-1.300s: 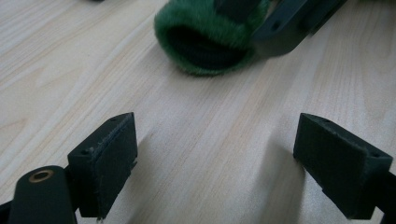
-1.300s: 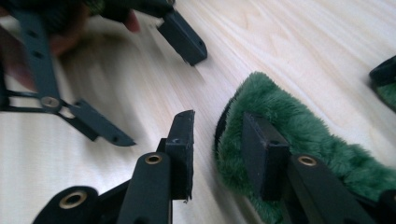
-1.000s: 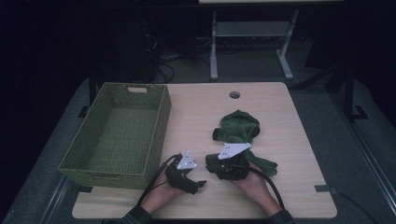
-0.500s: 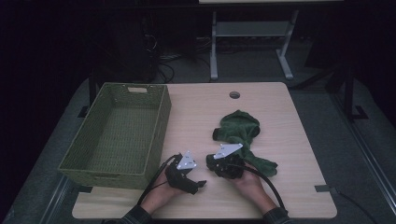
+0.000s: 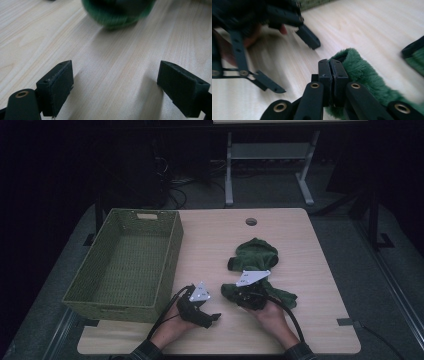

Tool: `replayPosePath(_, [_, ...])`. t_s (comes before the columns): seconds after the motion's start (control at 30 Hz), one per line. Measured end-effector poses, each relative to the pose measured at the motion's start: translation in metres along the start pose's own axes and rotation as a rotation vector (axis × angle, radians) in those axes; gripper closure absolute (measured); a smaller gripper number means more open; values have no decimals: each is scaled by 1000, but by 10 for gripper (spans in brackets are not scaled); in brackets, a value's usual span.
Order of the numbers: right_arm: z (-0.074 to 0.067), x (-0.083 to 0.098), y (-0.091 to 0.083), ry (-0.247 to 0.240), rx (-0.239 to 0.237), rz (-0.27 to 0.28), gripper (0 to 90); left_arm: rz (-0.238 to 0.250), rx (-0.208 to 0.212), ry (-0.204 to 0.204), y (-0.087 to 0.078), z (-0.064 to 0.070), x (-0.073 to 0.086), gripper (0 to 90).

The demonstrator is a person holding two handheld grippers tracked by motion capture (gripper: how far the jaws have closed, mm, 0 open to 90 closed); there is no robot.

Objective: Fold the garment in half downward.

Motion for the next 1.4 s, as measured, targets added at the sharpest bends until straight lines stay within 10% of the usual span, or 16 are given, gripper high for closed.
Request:
replayPosePath(0.5, [40,27,-64,144,59,134,872,-1,0,1,0,0,0,130])
replayPosePath(1.13, [69,71,-64,303,179,-42,806,-3,2,0,0,0,0,130])
replayPosePath(1.4, [64,60,-93,277,168,94,842,-3,2,0,0,0,0,130])
Point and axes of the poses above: each handheld gripper's, and its own axes: y roughly forward along the jaws, x roughly out of its underside, z roughly to its right, the point moved 3 cm from there along y, roughly forward along the jaws, and after that the axes turned 14 degrees about -z, right-handed, at the moved point
